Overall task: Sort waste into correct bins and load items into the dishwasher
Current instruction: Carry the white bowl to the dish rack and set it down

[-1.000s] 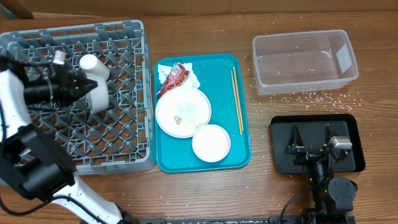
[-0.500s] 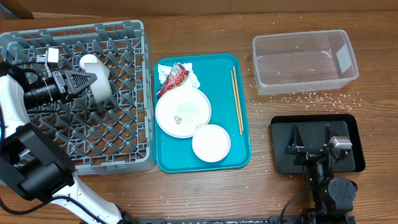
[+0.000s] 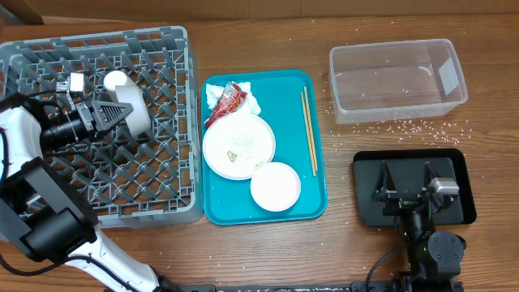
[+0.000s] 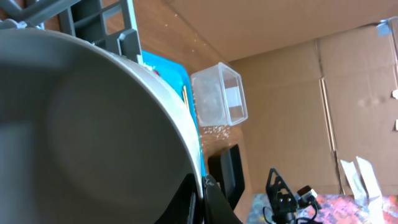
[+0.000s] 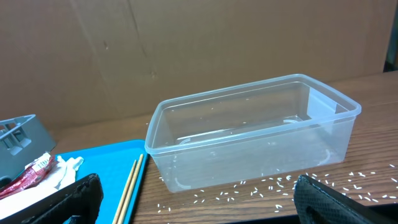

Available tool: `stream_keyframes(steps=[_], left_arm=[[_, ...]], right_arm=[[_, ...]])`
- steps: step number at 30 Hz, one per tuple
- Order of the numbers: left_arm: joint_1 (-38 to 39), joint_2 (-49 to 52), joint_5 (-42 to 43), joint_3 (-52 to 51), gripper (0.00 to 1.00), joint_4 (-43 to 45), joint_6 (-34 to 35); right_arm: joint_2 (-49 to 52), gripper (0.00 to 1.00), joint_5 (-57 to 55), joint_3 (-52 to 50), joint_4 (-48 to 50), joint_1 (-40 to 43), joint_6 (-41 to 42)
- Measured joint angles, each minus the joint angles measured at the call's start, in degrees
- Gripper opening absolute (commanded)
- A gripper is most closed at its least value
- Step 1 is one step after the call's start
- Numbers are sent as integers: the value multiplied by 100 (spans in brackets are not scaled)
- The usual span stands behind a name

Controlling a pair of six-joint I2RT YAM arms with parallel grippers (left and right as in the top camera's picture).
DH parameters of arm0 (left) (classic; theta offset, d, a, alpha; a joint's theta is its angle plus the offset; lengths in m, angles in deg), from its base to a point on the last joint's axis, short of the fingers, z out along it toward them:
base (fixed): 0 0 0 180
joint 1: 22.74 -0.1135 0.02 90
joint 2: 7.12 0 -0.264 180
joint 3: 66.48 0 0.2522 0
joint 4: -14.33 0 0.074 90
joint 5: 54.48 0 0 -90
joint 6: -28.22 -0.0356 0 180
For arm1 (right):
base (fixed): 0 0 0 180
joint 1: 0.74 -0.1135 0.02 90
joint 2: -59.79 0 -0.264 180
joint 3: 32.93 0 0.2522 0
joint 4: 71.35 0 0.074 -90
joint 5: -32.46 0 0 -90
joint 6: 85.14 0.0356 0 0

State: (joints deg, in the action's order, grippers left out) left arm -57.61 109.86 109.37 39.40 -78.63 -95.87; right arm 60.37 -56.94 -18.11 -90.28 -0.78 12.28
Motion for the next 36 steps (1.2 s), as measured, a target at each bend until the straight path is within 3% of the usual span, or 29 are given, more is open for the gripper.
stream_keyframes(steps=[8,12,18,22,25,26,28,29,30,34,36], left_arm=[[-74,0,-595,157,4,31,354],[-127,-37,-1366,461,9,-76,1047],[-42,-179,-3165,1150,18,-433,2485],[-61,-177,-4900,1711,49,-651,3344],[-120,-109,-6133,2225,90,-848,3869],[-125,-105,-6339,2337,96,-925,3976],[-153,-94,-6791,2664,95,-1086,4172],[-155,-94,-6933,2809,89,-1152,4271],[-155,-94,-7038,2951,77,-1196,4360],[-125,-94,-7020,3346,45,-1331,4513],[-66,-94,-6835,3410,37,-1357,4435]], right_arm=[[0,100,0,0,-2,0,-2],[0,100,2,0,2,0,0],[0,100,-2,0,-2,0,0],[0,100,0,0,0,0,2],[0,100,0,0,0,0,2],[0,100,0,0,0,0,4],[0,100,0,0,2,0,2],[0,100,2,0,-2,0,0],[0,100,2,0,-2,0,0],[0,100,-2,0,4,0,0],[0,100,0,0,2,0,0]])
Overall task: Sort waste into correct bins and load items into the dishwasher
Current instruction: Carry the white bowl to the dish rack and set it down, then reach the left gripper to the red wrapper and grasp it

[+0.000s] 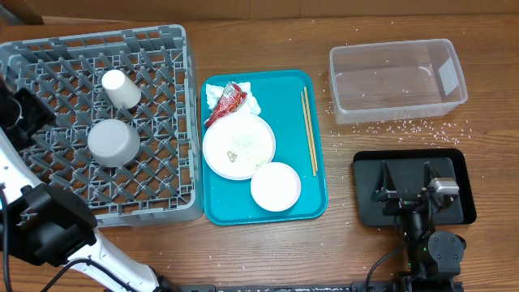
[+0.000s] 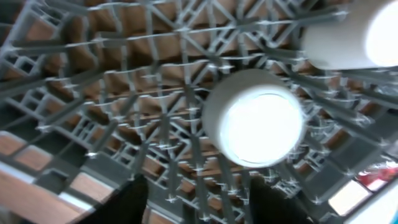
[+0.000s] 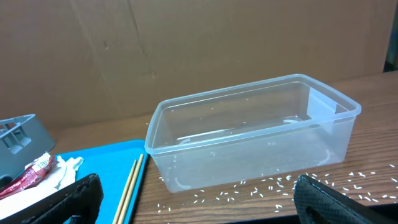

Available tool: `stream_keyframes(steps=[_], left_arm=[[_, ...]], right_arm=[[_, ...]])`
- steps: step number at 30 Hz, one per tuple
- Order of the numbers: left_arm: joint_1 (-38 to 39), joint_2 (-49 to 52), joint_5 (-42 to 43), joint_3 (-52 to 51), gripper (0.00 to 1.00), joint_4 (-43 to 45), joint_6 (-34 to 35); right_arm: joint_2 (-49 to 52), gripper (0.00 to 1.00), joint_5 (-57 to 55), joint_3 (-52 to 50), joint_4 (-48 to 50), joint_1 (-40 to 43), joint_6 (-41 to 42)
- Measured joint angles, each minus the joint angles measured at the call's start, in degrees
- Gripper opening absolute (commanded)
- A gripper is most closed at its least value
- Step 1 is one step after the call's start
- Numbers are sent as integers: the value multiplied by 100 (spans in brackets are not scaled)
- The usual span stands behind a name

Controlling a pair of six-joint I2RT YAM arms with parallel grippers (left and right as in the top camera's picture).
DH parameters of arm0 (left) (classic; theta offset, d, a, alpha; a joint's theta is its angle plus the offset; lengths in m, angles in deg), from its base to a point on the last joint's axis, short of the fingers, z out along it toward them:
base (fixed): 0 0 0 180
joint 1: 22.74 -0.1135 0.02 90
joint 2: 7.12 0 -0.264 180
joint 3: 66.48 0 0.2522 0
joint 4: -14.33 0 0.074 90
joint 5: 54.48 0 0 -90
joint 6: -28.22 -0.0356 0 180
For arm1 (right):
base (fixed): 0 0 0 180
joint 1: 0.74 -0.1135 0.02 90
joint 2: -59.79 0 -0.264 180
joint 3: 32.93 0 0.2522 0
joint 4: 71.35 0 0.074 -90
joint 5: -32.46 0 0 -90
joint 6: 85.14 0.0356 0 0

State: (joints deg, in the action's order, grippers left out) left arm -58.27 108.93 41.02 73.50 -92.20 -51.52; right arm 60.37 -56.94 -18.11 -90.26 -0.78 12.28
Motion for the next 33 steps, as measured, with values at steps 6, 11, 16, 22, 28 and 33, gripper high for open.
stream_keyframes(steps=[6,11,16,22,28,33], left_arm=[[807,0,723,7,25,-28,-396],[2098,0,922,7,32,197,-564],[3554,2,772,-52,64,1298,-619],[4916,79,-328,-481,64,2586,-531],[5342,669,-1034,-588,63,3106,-463],[5320,1384,-1180,-599,61,3421,-472]], right_arm=[[0,100,0,0,-4,0,2],[0,100,0,0,-2,0,0],[0,100,2,0,2,0,-2],[0,100,0,0,0,0,0],[0,100,0,0,-2,0,0],[0,100,2,0,-2,0,2]])
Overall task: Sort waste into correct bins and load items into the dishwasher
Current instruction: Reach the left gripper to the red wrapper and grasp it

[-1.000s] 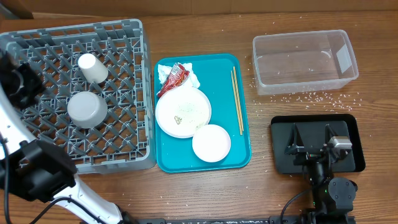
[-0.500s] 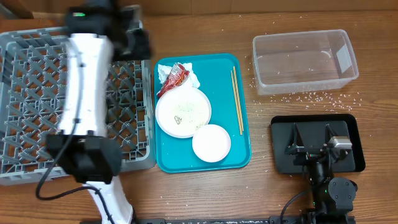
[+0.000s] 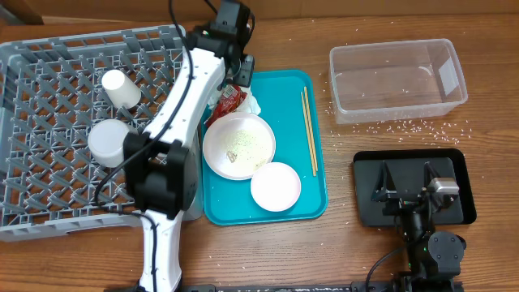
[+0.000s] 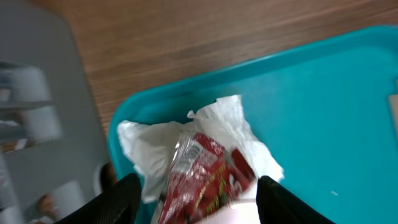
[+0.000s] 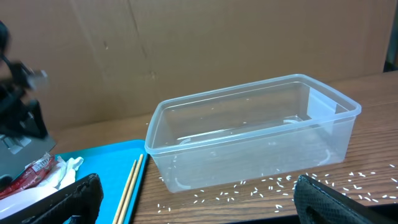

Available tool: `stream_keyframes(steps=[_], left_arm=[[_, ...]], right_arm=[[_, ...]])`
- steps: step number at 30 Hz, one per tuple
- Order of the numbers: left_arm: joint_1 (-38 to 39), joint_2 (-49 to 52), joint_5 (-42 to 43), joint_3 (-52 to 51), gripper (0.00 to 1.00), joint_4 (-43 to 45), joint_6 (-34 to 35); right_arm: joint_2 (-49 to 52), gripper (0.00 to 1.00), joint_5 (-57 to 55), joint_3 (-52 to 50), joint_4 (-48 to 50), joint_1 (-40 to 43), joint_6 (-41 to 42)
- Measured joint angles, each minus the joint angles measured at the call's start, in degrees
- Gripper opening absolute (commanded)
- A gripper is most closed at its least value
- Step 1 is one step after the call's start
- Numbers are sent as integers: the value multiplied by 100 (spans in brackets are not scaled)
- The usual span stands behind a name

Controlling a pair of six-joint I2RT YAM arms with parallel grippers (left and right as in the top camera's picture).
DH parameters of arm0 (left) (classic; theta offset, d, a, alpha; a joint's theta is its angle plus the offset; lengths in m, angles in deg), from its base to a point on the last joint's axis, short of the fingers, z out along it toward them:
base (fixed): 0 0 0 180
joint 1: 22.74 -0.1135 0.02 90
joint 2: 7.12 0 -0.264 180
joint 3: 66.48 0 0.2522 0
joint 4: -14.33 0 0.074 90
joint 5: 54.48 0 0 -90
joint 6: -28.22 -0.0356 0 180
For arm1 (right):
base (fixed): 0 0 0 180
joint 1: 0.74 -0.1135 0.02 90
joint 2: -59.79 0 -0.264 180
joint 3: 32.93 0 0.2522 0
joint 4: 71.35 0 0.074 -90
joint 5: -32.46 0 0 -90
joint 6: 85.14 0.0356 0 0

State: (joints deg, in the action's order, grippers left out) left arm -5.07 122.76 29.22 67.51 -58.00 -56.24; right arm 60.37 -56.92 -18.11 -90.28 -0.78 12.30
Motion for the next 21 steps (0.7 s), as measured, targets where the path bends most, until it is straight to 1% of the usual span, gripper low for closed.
stream_keyframes(steps=[4,6,8,9,10,11,12,14,15,17,19,20,21], left_arm=[[-7,435,28,-74,61,9,-20],[-7,553,87,-94,63,9,-20],[-7,601,184,-101,68,-2,-28],[-7,601,227,-101,74,-2,-52],[-7,601,264,-101,78,-7,-94],[-7,601,284,-101,79,-11,-107],[-7,601,308,-101,76,-17,-122],[-7,601,332,-101,65,-55,-120],[-7,601,345,-101,62,-66,-116],[-7,601,367,-101,56,-107,-129],[-7,601,376,-101,52,-168,-142],[-7,601,378,-101,45,-197,-142],[-7,601,391,-101,39,-232,-146]], right_arm=[[0,100,-2,0,-2,0,0],[0,100,-2,0,-2,0,-2],[0,100,-2,0,-2,0,-2],[0,100,-2,0,0,0,-2],[0,100,0,0,-2,0,-2],[0,100,-2,0,0,0,-2],[0,100,-2,0,-2,0,0],[0,100,-2,0,0,0,0],[0,100,-4,0,-2,0,-2],[0,100,-2,0,2,0,0],[0,100,0,0,2,0,0],[0,100,-2,0,0,0,-2],[0,100,-2,0,0,0,-2]])
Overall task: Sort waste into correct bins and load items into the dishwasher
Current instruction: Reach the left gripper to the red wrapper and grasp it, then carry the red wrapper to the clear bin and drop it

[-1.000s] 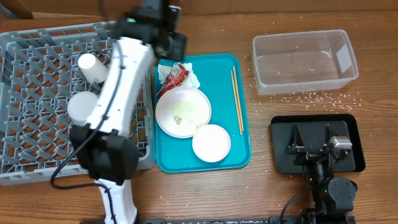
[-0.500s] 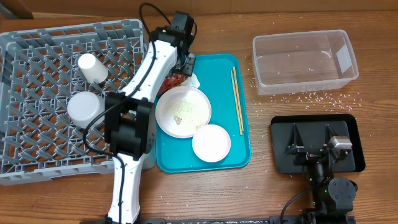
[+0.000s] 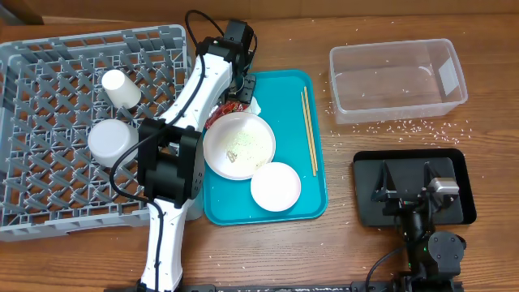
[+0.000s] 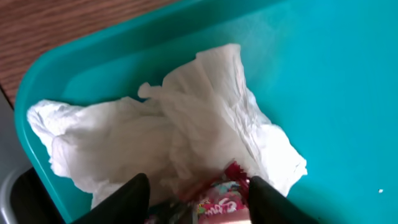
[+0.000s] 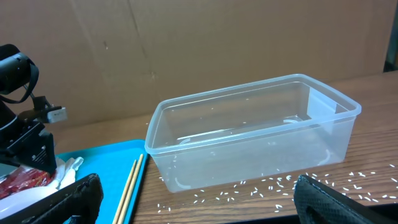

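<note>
A red snack wrapper (image 4: 219, 198) lies on a crumpled white napkin (image 4: 180, 130) in the far left corner of the teal tray (image 3: 292, 207). My left gripper (image 4: 199, 208) is down over that corner, open, with one finger on each side of the wrapper; from overhead the left gripper (image 3: 238, 89) hides most of the wrapper. A food-smeared white plate (image 3: 238, 144), a small white dish (image 3: 275, 186) and chopsticks (image 3: 309, 130) lie on the tray too. My right gripper (image 5: 199, 211) rests open on the black bin (image 3: 369, 212).
The grey dish rack (image 3: 49, 195) at the left holds a white cup (image 3: 119, 88) and an upturned grey cup (image 3: 109, 142). A clear plastic bin (image 3: 397, 79) stands at the far right, with rice grains (image 3: 405, 126) scattered on the wood around it.
My left gripper has come down closer onto the napkin and the red wrapper, which now sits between its open fingers. The right arm and everything else stayed where they were.
My left gripper first held a grey cup over the rack. Then the cup stood upturned in the rack and the gripper was open beside it. Then it hung open over the tray's far left corner, and now it is low around the wrapper.
</note>
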Available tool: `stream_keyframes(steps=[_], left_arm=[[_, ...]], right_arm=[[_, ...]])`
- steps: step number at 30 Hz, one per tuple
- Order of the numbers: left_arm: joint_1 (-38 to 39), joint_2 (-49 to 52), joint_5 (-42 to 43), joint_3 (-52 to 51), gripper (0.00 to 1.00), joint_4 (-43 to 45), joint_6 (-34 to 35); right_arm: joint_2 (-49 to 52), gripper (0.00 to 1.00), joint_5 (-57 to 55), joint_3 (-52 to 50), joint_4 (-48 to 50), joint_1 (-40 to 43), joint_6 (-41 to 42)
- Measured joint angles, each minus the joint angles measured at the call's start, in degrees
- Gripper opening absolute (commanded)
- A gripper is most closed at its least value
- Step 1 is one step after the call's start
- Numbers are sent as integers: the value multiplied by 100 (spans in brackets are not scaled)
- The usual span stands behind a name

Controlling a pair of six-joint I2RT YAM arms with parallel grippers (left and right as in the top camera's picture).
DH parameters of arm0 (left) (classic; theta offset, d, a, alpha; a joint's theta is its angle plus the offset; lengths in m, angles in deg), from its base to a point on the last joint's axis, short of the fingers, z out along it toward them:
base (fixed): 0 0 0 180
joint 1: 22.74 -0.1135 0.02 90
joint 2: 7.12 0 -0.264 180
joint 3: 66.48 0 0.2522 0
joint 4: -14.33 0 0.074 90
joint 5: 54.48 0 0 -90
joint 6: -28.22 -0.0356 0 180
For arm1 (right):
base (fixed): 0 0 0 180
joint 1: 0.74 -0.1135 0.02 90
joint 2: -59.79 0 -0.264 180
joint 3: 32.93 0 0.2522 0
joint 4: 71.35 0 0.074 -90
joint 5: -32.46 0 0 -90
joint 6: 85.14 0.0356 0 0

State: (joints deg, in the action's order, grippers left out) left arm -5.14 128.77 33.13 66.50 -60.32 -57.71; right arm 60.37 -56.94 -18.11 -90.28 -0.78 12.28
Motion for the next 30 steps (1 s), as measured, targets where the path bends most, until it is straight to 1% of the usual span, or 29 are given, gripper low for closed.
stream_keyframes(steps=[6,10,13,19,24,26,30], left_arm=[[0,0,4,0,4,-168,-22],[0,0,7,15,4,-234,0],[0,0,7,192,4,-442,22],[0,0,210,1370,4,-1023,31],[0,0,741,2461,4,-1193,44],[0,0,1036,2739,4,-1110,76],[20,-2,1784,2874,4,-94,341]], right_arm=[[0,100,0,0,0,0,-2],[0,100,0,0,0,0,0],[0,100,0,0,0,0,2],[0,100,0,0,2,0,0],[0,100,-2,0,-2,0,0],[0,100,0,0,-2,0,2],[0,100,0,0,-4,0,0]])
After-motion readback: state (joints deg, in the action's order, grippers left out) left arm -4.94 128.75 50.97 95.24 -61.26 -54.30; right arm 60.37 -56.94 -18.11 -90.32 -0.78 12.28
